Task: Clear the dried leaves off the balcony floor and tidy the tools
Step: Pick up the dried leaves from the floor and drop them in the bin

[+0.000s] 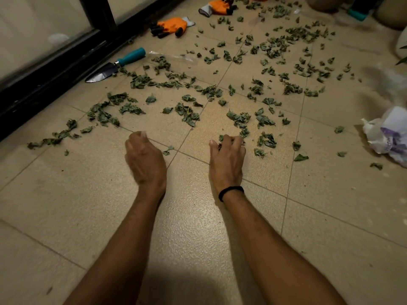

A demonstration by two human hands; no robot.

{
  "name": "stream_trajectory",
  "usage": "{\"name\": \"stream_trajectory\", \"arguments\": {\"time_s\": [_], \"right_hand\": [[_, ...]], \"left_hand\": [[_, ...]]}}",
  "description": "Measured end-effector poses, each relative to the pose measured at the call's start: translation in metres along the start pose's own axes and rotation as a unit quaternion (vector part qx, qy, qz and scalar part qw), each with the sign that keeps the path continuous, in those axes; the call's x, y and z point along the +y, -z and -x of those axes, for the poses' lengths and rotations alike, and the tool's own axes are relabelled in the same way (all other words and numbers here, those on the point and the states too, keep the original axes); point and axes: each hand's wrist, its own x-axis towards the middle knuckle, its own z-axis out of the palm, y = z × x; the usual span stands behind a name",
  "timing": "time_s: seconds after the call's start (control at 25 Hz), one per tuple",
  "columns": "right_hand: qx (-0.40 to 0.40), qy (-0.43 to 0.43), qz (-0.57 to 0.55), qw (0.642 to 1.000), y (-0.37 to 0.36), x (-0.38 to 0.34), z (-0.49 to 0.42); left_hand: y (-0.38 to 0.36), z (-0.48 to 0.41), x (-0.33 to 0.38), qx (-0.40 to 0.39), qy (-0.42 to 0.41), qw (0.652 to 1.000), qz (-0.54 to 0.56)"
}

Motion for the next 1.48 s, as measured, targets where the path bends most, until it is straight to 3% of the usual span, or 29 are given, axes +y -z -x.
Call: {"name": "stream_trajectory", "arguments": {"time_s": [0.08, 0.16, 0.4, 0.48, 0.56, 0.6, 0.64, 0.68, 0.72, 0.76, 0.8, 0.84, 0.88, 0.92, 1.0, 1.08, 1.16, 1.32, 1.48], "right_hand": [[0.001, -0.028, -0.006, 1.000, -0.002, 0.003, -0.001], [0.000, -0.064, -0.016, 0.998, -0.004, 0.003, 0.000], [0.041, -0.066, -0.090, 0.993, 0.007, -0.001, 0.012], [0.056, -0.096, -0.196, 0.974, 0.018, -0.006, 0.019], [0.037, -0.168, -0.285, 0.943, 0.026, -0.010, 0.029], [0.008, -0.223, -0.348, 0.911, 0.028, -0.013, 0.035], [-0.034, -0.288, -0.444, 0.847, 0.033, -0.021, 0.042], [-0.080, -0.340, -0.552, 0.757, 0.038, -0.030, 0.048], [-0.120, -0.372, -0.652, 0.649, 0.046, -0.041, 0.054], [-0.150, -0.384, -0.723, 0.555, 0.053, -0.052, 0.061], [-0.175, -0.385, -0.764, 0.488, 0.059, -0.063, 0.068], [-0.196, -0.382, -0.786, 0.445, 0.064, -0.074, 0.074], [-0.215, -0.379, -0.797, 0.418, 0.071, -0.087, 0.082], [-0.230, -0.380, -0.801, 0.402, 0.077, -0.099, 0.089], [-0.264, -0.380, -0.798, 0.385, 0.091, -0.124, 0.107], [-0.312, -0.376, -0.787, 0.376, 0.105, -0.160, 0.134], [-0.377, -0.356, -0.773, 0.366, 0.118, -0.202, 0.166], [-0.515, -0.301, -0.733, 0.327, 0.145, -0.299, 0.239], [-0.650, -0.248, -0.665, 0.271, 0.176, -0.403, 0.333]], "left_hand": [[0.011, 0.000, -0.009, -0.032, 0.036, 0.998, -0.026], [0.011, 0.000, -0.011, -0.073, 0.016, 0.994, -0.081], [0.006, -0.011, -0.011, -0.116, -0.040, 0.976, -0.181], [0.013, -0.012, -0.013, -0.136, -0.068, 0.975, -0.160], [0.029, -0.015, -0.010, -0.162, -0.015, 0.984, -0.064], [0.039, -0.017, -0.008, -0.169, 0.048, 0.984, -0.013], [0.051, -0.017, -0.006, -0.166, 0.125, 0.977, 0.042], [0.065, -0.017, -0.004, -0.162, 0.201, 0.959, 0.117], [0.080, -0.016, -0.002, -0.155, 0.275, 0.921, 0.227], [0.099, -0.012, 0.000, -0.150, 0.347, 0.858, 0.348], [0.120, -0.007, 0.001, -0.156, 0.409, 0.767, 0.469], [0.141, -0.001, 0.001, -0.162, 0.441, 0.685, 0.557], [0.161, 0.006, -0.002, -0.161, 0.452, 0.630, 0.610], [0.182, 0.012, -0.002, -0.153, 0.457, 0.597, 0.642], [0.222, 0.022, -0.006, -0.134, 0.454, 0.568, 0.673], [0.276, 0.027, -0.011, -0.103, 0.444, 0.567, 0.687], [0.338, 0.028, -0.017, -0.073, 0.423, 0.591, 0.683], [0.477, 0.029, -0.032, -0.008, 0.367, 0.703, 0.609], [0.631, 0.043, -0.068, 0.168, 0.277, 0.817, 0.478]]}}
